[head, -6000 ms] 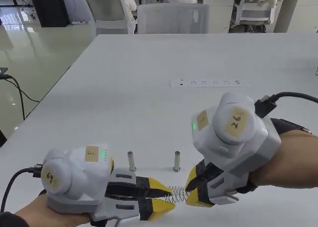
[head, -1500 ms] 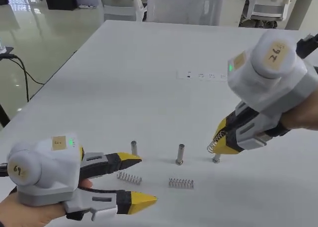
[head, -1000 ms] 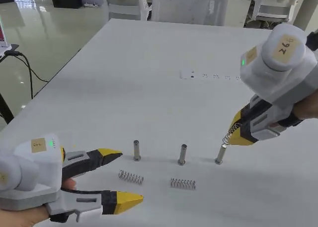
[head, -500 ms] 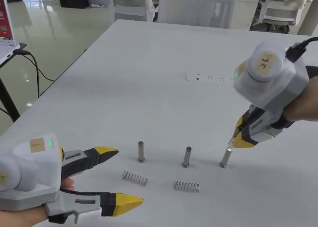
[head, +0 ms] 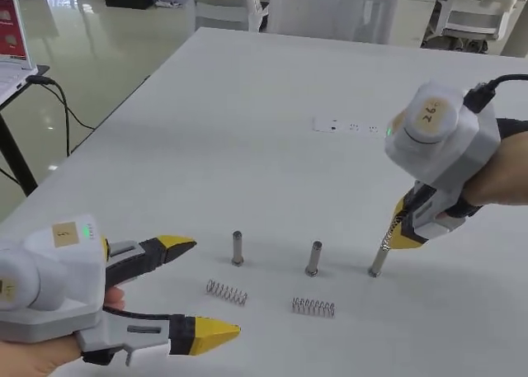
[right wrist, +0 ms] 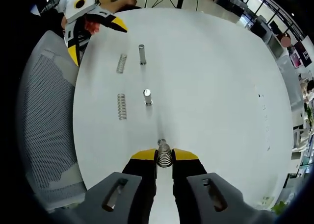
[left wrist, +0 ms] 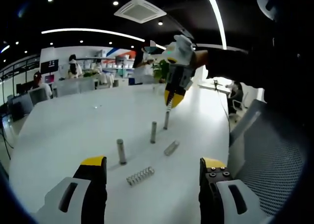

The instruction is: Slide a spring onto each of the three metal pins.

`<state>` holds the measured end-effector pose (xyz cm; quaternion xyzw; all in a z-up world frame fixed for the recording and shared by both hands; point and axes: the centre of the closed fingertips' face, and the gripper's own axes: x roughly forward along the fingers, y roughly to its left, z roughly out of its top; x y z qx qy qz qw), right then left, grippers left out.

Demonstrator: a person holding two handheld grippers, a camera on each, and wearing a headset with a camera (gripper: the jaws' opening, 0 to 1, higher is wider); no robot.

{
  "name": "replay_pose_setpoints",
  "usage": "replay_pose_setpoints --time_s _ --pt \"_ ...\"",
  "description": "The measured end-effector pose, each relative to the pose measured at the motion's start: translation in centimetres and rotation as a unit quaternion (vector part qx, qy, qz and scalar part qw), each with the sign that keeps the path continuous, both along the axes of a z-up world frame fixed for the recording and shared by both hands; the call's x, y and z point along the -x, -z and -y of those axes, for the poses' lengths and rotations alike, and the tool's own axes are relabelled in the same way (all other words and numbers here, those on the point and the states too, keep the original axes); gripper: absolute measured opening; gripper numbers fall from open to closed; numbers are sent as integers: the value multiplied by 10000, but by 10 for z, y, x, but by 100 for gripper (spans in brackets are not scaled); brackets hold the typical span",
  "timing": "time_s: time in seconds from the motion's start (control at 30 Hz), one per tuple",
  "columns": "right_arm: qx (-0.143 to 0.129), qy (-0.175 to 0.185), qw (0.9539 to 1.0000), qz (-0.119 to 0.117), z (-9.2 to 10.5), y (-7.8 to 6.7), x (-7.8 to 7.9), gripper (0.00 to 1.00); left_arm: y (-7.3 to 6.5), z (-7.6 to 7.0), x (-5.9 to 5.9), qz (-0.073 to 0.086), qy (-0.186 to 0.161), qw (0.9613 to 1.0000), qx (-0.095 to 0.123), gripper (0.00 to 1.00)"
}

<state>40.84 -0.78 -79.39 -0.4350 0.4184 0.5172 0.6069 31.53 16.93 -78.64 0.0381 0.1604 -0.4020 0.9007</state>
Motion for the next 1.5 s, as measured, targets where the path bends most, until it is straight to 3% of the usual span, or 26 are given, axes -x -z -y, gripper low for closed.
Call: replay_pose_setpoints --time_s 0.47,1.5 --pt "24 1 10000 -81 -1 8 -2 8 2 0 0 -21 12 10000 -47 73" --pt "258 231 9990 -268 6 52 -5 9 -1 1 0 -17 -12 10000 -65 72"
